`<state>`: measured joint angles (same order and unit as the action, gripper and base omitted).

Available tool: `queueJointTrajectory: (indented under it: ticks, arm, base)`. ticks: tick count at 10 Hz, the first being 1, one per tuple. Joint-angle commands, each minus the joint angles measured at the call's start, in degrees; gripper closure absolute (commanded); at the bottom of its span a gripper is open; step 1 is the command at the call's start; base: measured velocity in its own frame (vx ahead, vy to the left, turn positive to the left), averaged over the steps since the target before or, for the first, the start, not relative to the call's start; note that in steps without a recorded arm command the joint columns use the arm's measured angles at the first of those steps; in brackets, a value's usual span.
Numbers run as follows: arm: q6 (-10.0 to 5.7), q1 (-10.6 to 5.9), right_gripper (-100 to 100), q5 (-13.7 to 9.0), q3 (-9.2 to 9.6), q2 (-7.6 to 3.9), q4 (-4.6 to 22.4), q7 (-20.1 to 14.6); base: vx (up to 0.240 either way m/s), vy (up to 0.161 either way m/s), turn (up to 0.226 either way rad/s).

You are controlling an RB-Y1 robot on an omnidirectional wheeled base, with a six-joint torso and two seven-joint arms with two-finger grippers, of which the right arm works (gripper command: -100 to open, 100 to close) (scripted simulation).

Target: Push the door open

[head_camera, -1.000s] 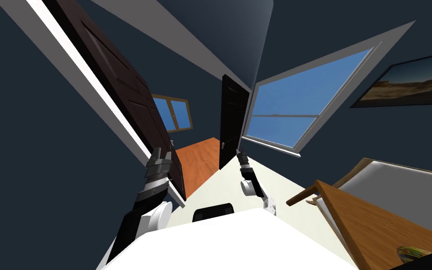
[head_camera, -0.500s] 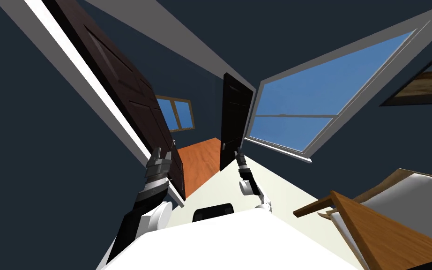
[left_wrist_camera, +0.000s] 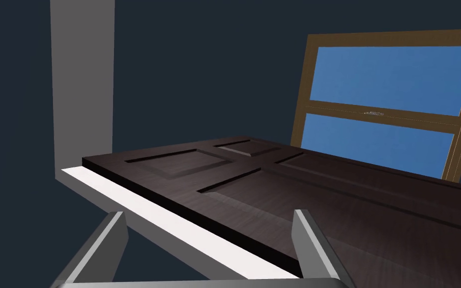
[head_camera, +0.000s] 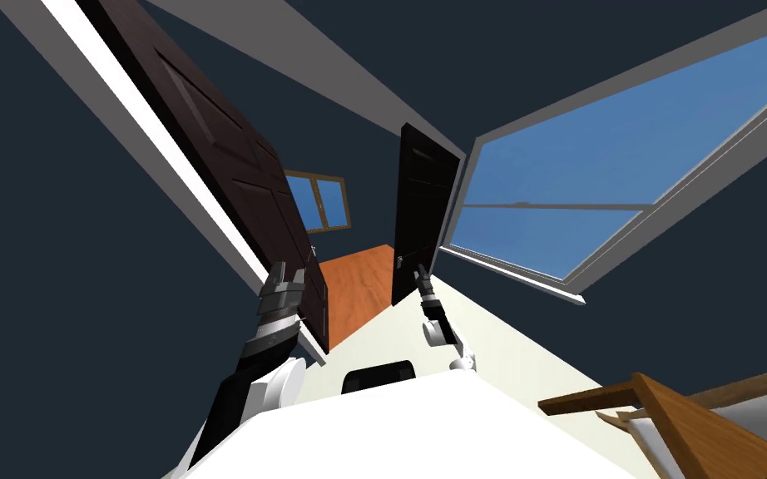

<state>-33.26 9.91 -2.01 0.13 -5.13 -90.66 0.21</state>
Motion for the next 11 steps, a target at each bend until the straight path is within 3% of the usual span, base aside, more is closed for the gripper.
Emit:
queueJointTrajectory:
  ticks: [1,11]
  arm:
    - [-0.30,-0.64,-100,-0.1,-0.05,-0.20,1.7,-0.2]
    - [-4.25,-6.57,-100,-0.8,0.63,-0.92,18.0,-1.5]
  base:
    - [0.031,-0.078,0.042]
    - [0.039,-0.095,0.122]
